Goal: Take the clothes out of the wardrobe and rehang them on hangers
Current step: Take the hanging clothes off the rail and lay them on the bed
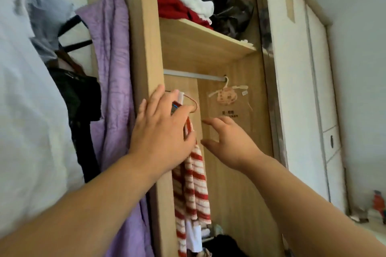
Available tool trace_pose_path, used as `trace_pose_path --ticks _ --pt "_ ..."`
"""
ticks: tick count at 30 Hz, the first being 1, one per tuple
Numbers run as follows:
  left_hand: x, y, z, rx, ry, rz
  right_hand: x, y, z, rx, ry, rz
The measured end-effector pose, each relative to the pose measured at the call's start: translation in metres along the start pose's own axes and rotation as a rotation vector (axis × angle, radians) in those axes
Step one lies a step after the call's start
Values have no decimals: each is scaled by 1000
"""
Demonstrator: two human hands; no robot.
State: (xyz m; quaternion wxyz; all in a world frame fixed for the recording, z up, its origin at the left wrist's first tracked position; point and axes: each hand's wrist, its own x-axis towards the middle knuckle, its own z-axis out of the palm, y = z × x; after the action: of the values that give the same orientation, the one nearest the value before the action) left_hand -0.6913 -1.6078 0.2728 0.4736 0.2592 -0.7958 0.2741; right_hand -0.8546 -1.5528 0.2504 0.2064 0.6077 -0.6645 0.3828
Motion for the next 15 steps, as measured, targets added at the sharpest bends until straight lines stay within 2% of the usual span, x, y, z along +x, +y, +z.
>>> trace_pose_path --ticks 7,12,15 --pt "54 -1 -4 256 19 -64 85 36 -1 60 -78 -150" --pt "89 2 -13 428 28 -145 150 44 8 112 -139 -152" --pt "90 4 -3 571 29 -131 178 45 20 127 -187 -160"
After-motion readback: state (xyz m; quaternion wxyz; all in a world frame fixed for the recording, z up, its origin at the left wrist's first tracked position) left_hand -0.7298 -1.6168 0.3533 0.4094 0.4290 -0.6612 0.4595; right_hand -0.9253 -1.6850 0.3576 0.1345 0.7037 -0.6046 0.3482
